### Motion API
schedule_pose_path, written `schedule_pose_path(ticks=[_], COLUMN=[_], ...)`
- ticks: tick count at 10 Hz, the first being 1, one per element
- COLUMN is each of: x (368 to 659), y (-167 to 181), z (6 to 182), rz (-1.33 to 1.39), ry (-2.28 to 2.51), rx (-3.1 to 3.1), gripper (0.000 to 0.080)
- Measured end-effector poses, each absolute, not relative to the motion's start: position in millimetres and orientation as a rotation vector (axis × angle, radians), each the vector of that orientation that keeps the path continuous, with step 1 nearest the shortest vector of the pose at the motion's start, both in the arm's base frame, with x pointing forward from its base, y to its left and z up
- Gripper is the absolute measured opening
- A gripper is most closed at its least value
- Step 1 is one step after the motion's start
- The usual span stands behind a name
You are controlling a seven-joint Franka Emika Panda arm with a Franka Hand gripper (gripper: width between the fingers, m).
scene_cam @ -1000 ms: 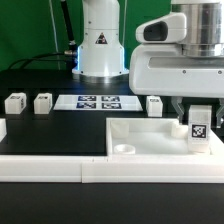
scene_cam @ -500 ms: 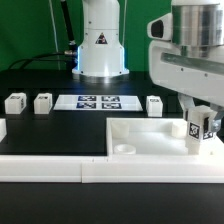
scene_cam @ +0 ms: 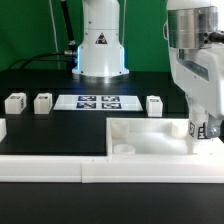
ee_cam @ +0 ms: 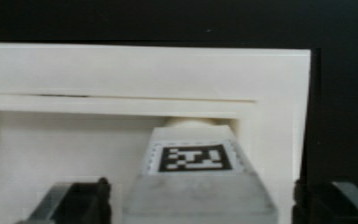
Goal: Assemble square table
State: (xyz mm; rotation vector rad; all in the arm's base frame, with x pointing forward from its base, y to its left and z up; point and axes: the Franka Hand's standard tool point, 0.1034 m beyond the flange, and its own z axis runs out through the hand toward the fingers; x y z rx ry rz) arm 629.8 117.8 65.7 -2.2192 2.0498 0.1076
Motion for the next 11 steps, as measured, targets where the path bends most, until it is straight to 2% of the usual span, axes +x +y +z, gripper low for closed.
schedule_pose_path(ticks=[1, 3, 7, 10, 11], x=[632.4, 634.7, 634.9, 641.9, 639.6], y=[116.5, 119.9, 115.8, 110.0, 112.4], z=[66.4, 67.1, 66.0, 73.6, 70.5], rz=[0.072, 0.014, -0.020, -0.075, -0.076], ry=[1.848, 1.516, 1.116, 0.289, 0.106], rx=[-2.376, -2.583, -2.786, -3.028, -3.042], gripper=[0.0615, 0.0642, 0.0649, 0.0649, 0.0649])
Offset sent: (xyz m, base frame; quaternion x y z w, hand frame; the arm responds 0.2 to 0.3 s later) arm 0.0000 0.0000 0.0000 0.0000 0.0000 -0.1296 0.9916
